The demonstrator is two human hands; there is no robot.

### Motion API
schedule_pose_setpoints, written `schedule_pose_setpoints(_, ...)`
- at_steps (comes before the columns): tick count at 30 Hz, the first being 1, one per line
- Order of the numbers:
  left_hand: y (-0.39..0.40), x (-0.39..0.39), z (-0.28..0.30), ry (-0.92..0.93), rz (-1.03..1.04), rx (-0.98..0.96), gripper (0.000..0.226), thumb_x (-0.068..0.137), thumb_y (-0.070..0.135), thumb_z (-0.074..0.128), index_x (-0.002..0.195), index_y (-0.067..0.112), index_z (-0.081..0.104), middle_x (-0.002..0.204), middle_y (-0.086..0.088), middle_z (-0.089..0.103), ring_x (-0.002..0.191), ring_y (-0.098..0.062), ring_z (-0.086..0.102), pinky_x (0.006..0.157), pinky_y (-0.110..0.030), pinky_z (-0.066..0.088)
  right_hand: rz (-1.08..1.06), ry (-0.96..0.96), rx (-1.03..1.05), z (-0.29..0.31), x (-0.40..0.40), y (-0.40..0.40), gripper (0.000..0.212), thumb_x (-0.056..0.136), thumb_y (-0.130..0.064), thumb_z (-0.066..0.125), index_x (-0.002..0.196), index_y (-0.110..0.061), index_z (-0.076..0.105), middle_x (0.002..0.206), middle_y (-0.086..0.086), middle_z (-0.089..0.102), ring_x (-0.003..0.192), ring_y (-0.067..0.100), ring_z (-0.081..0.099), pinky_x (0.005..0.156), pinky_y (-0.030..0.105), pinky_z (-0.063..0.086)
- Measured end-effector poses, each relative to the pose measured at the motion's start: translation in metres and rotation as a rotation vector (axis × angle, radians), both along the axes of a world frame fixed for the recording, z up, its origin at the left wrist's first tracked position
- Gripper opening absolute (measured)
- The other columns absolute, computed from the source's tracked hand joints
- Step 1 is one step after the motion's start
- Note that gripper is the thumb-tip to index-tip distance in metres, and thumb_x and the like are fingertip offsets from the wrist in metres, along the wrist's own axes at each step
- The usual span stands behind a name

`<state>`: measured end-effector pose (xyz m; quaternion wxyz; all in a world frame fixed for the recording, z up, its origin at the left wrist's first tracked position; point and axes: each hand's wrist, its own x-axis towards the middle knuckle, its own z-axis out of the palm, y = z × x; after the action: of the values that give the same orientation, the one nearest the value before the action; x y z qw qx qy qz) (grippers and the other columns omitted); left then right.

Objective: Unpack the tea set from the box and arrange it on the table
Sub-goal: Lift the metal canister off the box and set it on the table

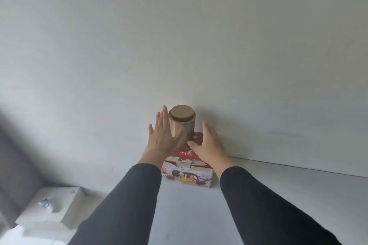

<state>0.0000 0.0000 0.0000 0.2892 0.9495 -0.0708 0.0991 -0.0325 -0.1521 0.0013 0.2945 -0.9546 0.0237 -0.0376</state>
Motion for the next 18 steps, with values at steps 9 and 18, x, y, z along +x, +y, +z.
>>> schedule_pose_setpoints(9,-0.001,0.039,-0.026,0.165,-0.079,-0.282,0.120,0.073,0.054,0.072,0.151,0.024,-0.014,0.151,-0.002,0.037,0.135,-0.026,0.041,0.107,-0.042,0.040,0.005,0.159,0.293,-0.026,0.044,0.006,0.091,0.074,-0.026,0.078,0.146,-0.030,0.023,0.135,-0.003,0.053,0.119,0.023,0.056,0.099,0.040,0.048)
schedule_pose_setpoints(18,-0.016,0.038,-0.023,0.103,-0.057,-0.417,0.087,0.066,0.040,0.083,0.136,0.016,0.037,0.122,0.002,0.057,0.111,-0.017,0.057,0.092,-0.032,0.052,-0.023,0.090,0.334,-0.031,0.044,0.001,0.084,0.073,-0.025,0.080,0.141,-0.027,0.030,0.134,-0.002,0.055,0.122,0.025,0.053,0.101,0.039,0.044)
